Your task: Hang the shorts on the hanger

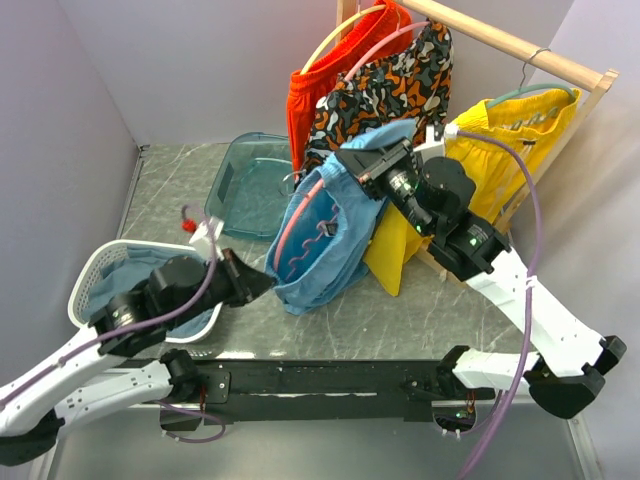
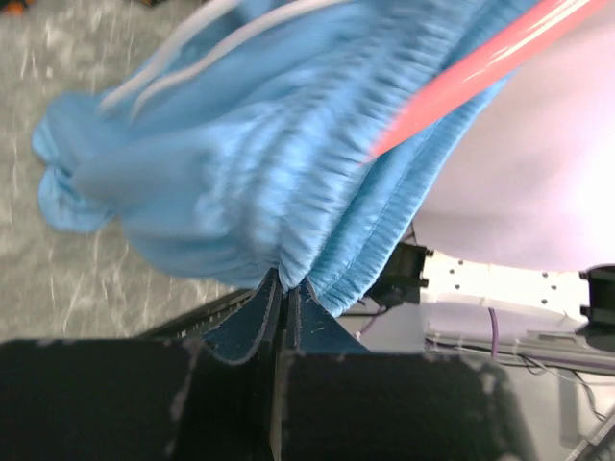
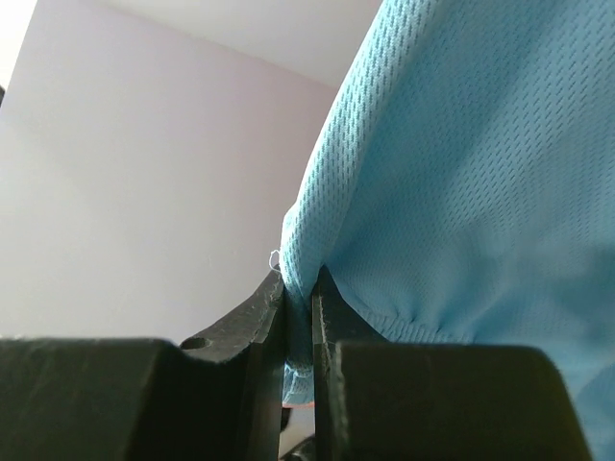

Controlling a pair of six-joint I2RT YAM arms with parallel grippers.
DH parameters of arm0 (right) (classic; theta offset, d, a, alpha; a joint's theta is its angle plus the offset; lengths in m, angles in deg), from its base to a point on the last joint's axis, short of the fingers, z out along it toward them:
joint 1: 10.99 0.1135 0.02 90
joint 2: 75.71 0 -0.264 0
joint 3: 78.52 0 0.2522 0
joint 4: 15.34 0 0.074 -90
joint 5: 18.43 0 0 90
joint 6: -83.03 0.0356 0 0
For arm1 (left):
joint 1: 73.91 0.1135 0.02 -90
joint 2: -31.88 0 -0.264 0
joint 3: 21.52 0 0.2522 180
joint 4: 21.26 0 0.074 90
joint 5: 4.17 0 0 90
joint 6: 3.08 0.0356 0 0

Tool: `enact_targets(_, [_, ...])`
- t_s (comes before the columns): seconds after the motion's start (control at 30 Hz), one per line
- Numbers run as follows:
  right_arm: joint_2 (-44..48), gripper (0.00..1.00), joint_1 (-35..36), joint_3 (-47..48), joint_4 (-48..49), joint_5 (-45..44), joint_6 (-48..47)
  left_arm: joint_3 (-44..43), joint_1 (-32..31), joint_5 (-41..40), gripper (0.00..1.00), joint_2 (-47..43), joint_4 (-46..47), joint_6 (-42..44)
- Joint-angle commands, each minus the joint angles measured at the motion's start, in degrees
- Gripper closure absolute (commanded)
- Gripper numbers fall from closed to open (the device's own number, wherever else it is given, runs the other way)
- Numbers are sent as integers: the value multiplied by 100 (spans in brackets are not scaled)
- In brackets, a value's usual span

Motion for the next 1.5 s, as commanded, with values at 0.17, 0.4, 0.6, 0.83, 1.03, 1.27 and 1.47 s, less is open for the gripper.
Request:
enact_targets(0.17, [1224, 100, -12, -1433, 784, -665, 1190, -1463, -26, -456, 96, 1429, -127, 1313])
enact_targets(0.4, [1244, 100, -187, -1066, 362, 18, 1691, -3343, -26, -808, 99, 2273, -968, 2763])
enact_targets(0.6, [717, 100, -179, -196, 265, 670, 2078, -5681, -26, -852, 99, 3020, -1945, 3581])
enact_targets(0.83, [399, 100, -187, -396, 712, 1197, 2526, -5828, -26, -974, 89, 3233, -2597, 3898])
enact_targets(1.03, [355, 100, -240, -1521, 1353, 1662, 3054, -4150, -26, -1765, 76, 2618, -2475, 3872])
enact_targets(1.27, [302, 100, -442, -2295, 1671, 2067, 3405, -3179, -35, -1274, 63, 2230, -2034, 4206])
enact_targets(1.47, [407, 100, -671, -2717, 1917, 2269, 3581, -2960, -26, -1089, 40, 2160, -1991, 4355])
